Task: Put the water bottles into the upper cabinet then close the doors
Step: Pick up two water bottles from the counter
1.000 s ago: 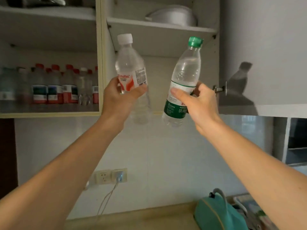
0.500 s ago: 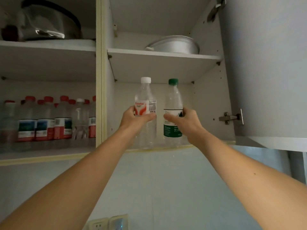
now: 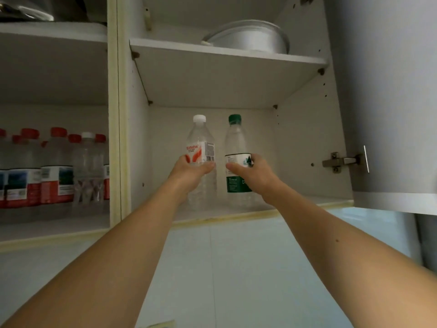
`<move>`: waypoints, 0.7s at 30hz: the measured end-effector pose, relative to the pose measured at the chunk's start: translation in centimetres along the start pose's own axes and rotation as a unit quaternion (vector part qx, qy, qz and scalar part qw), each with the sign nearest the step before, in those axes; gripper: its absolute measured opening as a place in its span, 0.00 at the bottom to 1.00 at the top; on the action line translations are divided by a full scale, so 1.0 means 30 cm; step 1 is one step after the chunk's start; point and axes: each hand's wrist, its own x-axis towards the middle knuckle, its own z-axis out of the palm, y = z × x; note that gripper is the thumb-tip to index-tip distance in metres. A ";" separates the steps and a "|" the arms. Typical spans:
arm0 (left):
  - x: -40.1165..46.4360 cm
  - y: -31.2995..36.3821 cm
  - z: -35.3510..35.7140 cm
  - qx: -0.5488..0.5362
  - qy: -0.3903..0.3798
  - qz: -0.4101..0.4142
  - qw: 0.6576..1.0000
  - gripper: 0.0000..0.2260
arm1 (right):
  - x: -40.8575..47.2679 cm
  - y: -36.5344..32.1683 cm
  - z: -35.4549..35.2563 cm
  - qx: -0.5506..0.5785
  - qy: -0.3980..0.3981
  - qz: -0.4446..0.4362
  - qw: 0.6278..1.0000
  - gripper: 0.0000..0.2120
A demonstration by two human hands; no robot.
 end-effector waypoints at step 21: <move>-0.558 -0.001 -0.069 0.164 0.132 0.263 0.942 0.08 | -0.473 0.065 0.038 -0.107 0.137 -0.338 0.925 0.12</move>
